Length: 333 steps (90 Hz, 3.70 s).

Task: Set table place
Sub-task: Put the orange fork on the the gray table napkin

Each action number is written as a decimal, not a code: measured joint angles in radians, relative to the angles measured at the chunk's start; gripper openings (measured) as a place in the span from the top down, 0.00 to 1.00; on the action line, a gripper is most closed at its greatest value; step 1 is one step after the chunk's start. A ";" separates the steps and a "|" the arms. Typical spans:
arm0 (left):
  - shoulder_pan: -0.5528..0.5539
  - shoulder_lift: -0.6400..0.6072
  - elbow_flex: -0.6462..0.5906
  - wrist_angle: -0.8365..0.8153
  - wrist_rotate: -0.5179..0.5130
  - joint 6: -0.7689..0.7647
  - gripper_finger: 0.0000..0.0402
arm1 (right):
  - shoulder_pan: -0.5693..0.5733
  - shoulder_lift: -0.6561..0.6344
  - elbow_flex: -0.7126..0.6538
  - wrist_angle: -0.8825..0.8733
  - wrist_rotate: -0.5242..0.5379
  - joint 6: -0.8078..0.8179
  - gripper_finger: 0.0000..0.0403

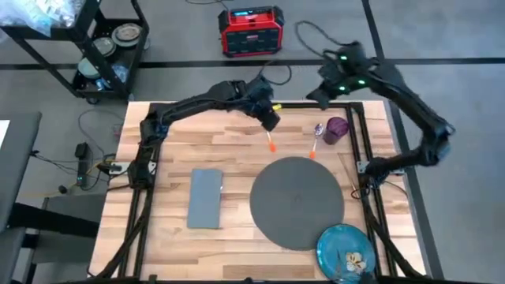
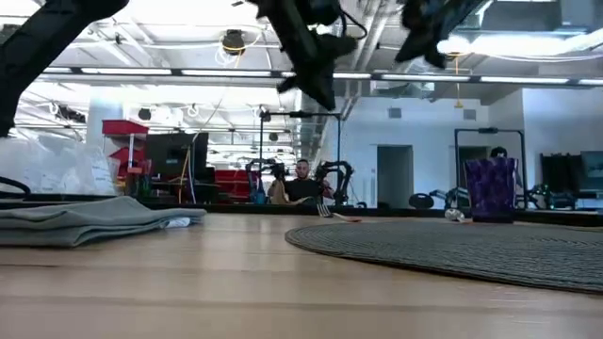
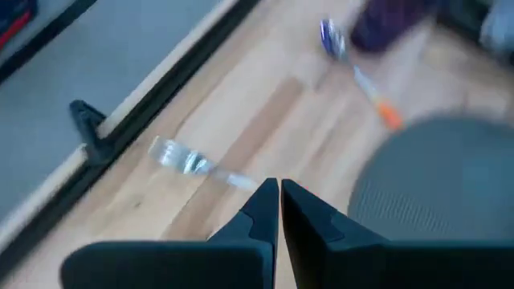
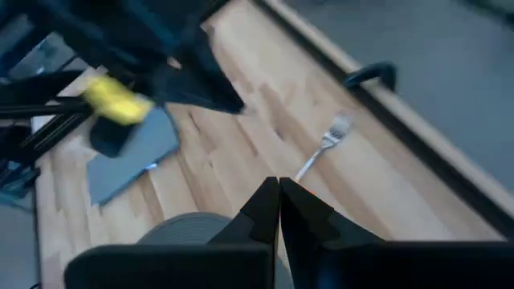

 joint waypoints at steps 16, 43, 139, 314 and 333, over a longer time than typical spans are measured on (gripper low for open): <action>0.020 0.000 -0.127 0.144 -0.005 -0.043 1.00 | 0.000 -0.105 0.000 -0.101 0.029 -0.032 1.00; 0.055 -0.001 -0.276 0.321 -0.044 -0.474 1.00 | 0.000 -0.215 0.000 -0.241 0.049 -0.134 1.00; 0.080 0.209 -0.135 0.210 0.150 -0.579 0.78 | 0.057 -0.343 -0.208 -0.305 0.169 -0.182 1.00; 0.106 0.077 -0.117 0.224 0.524 -0.317 1.00 | 0.088 -0.108 -0.206 -0.139 0.063 -0.151 1.00; 0.065 -0.146 -0.120 -0.024 0.290 -0.085 1.00 | 0.106 0.092 -0.206 -0.027 0.059 -0.154 1.00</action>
